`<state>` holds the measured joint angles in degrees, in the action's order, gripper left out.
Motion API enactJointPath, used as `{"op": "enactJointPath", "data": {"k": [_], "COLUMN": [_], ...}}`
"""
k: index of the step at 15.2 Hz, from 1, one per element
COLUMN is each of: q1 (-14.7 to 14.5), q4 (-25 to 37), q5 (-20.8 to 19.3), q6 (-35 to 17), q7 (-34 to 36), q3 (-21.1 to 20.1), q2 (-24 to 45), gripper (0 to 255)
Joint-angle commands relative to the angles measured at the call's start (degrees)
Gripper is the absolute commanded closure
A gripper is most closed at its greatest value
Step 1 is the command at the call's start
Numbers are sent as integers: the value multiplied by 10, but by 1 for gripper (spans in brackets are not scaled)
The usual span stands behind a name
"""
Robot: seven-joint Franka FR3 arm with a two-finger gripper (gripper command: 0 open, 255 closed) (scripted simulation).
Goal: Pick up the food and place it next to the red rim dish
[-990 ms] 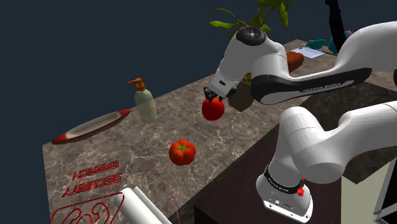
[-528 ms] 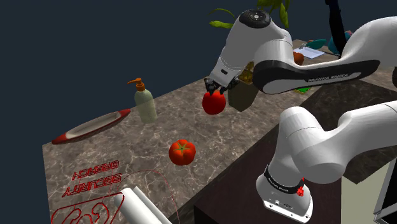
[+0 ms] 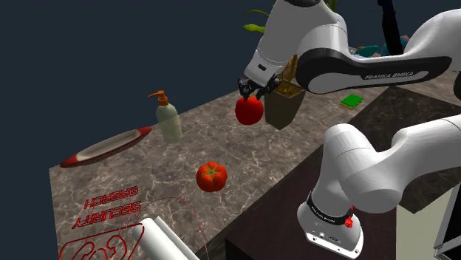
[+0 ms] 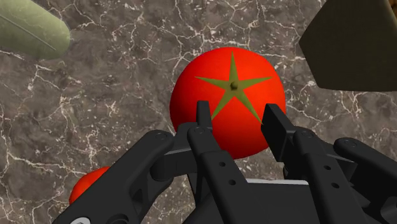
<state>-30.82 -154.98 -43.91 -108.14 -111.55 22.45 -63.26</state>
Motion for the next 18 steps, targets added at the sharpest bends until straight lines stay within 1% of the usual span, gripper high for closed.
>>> {"op": "enactJointPath", "data": {"k": [1,7,12,18], "q1": [-4,-11,-50,-88], "q4": [15,59,109,191], "q5": [9,27,44,67], "q6": [13,45,0,-39], "q7": [-4,-18,37,82], "q3": [-8,-23,-34,-42], "q2": [2,12,126,263], "gripper": [255,255,255,255]}}
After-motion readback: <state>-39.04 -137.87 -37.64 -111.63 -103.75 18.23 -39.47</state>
